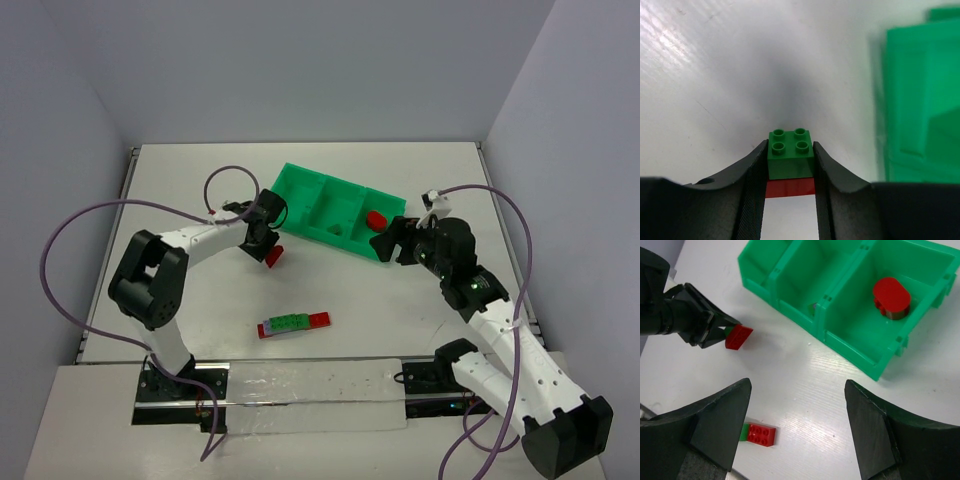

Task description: Sort the legos into containers by color

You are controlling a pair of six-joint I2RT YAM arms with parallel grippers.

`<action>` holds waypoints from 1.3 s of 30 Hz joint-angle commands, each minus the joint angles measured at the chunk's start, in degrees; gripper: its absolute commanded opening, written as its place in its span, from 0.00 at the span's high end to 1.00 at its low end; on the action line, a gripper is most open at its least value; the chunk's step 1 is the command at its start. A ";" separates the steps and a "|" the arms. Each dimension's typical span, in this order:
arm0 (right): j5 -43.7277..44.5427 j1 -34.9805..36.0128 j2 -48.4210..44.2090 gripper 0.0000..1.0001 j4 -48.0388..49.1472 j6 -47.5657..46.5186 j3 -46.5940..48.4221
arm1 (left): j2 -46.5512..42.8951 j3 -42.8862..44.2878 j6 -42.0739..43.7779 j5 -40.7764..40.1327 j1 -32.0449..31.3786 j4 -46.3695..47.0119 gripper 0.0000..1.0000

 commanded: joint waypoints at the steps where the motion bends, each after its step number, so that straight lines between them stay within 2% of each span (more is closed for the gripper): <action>1: -6.41 1.30 0.74 0.17 5.32 -0.09 0.73 | -12.58 -0.35 9.33 -2.96 -3.10 7.10 1.00; 3: -6.49 2.70 2.01 0.17 5.77 0.12 1.71 | -15.80 -2.63 11.18 0.28 -3.45 13.09 1.00; 11: -5.92 10.96 4.73 0.17 12.42 3.64 3.84 | -16.26 -0.41 12.54 8.68 -5.05 19.08 1.00; 17: -4.62 16.50 9.51 0.16 18.36 5.24 5.96 | -12.75 5.51 15.74 9.13 -7.50 16.18 1.00; 22: 0.06 16.75 16.33 0.16 22.30 9.63 7.81 | -13.97 3.75 14.63 12.70 -7.67 19.96 1.00; 27: 5.89 16.75 21.06 0.16 21.35 12.79 10.47 | -13.76 5.07 15.44 13.62 -7.67 18.61 1.00; 32: 5.48 16.75 23.88 0.18 22.63 12.92 11.44 | -14.62 5.65 15.68 13.58 -7.60 17.71 1.00; 39: 2.46 16.77 27.56 0.25 24.72 12.01 12.51 | -16.23 5.14 16.08 13.44 -7.75 17.35 1.00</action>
